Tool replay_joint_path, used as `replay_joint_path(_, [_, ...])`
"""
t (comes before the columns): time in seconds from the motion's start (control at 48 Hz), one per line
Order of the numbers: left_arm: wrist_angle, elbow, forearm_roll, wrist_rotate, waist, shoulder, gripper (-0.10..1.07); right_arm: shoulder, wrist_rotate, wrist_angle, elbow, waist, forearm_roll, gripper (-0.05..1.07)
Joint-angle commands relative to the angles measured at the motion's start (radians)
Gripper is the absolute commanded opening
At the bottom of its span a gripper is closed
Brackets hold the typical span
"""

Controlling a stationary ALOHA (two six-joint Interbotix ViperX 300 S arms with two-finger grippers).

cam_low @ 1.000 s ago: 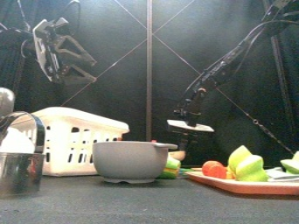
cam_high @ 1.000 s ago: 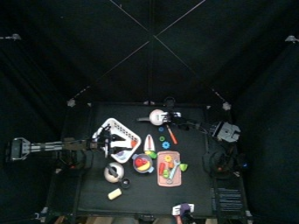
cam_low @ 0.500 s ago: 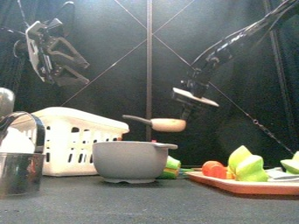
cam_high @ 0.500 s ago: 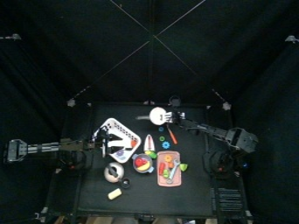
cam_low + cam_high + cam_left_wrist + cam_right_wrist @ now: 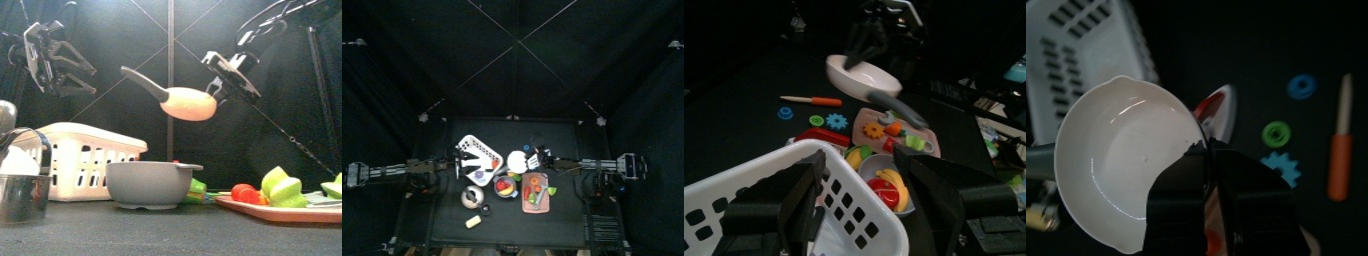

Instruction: Place pan in front of bowl

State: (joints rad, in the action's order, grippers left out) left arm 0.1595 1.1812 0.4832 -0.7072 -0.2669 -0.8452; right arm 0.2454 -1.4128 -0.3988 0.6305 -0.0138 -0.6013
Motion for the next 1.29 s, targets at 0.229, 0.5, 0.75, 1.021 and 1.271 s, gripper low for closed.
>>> replay_joint_path(0.229, [0.003,-0.008,-0.017,0.002,-0.002,0.002,0.91,-0.087,-0.006,0.178,0.025,0.229,0.153,0.35])
replay_joint_path(0.5, [0.003,-0.002,-0.041,0.002,-0.002,0.002,0.91,-0.252,-0.002,0.183,-0.038,0.285,0.29,0.35])
replay_joint_path(0.75, [0.003,0.0,-0.041,0.002,0.008,0.003,0.91,-0.351,-0.005,0.172,-0.132,0.285,0.333,0.35])
replay_joint_path(1.021, [0.003,0.0,-0.041,0.002,0.02,0.003,0.91,-0.426,-0.002,0.04,-0.192,0.282,0.311,0.36])
replay_joint_path(1.271, [0.003,0.003,-0.043,0.002,0.021,0.003,0.91,-0.463,-0.002,-0.023,-0.225,0.268,0.272,0.36])
